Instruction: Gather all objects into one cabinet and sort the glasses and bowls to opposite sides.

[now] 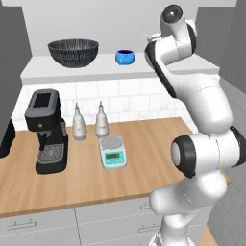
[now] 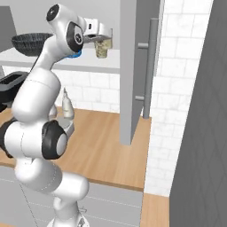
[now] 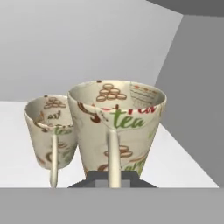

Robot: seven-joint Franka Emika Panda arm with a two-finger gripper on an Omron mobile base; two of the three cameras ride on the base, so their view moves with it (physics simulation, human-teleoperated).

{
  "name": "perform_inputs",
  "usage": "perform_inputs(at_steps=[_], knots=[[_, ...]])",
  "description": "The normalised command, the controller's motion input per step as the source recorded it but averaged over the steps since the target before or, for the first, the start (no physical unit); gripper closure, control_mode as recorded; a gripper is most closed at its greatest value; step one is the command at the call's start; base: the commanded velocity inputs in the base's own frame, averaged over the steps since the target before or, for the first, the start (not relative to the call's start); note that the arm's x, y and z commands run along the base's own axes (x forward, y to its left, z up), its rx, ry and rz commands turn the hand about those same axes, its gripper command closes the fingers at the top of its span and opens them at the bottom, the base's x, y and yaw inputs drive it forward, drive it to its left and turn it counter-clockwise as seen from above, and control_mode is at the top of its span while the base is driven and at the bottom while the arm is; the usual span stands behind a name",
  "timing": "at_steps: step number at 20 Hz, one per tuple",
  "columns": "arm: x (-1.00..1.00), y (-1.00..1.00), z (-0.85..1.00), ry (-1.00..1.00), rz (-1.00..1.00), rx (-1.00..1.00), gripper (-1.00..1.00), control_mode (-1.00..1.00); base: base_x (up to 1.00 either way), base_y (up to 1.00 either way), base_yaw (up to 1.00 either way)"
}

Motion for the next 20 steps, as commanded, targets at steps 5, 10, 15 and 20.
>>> perform_inputs(at_steps=[5, 10, 15, 20], knots=[[0.16, -0.21, -0.61, -0.03, 0.0, 0.05, 1.0, -1.0, 0.0, 0.0, 0.0], [0.57, -0.09, -0.27, 0.01, 0.0, 0.0, 1.0, -1.0, 0.0, 0.0, 0.0], [0.71, 0.0, -0.01, 0.01, 0.0, 0.0, 1.0, -1.0, 0.0, 0.0, 0.0], [0.19, 0.0, -0.03, 0.19, 0.0, 0.06, 1.0, -1.0, 0.0, 0.0, 0.0]])
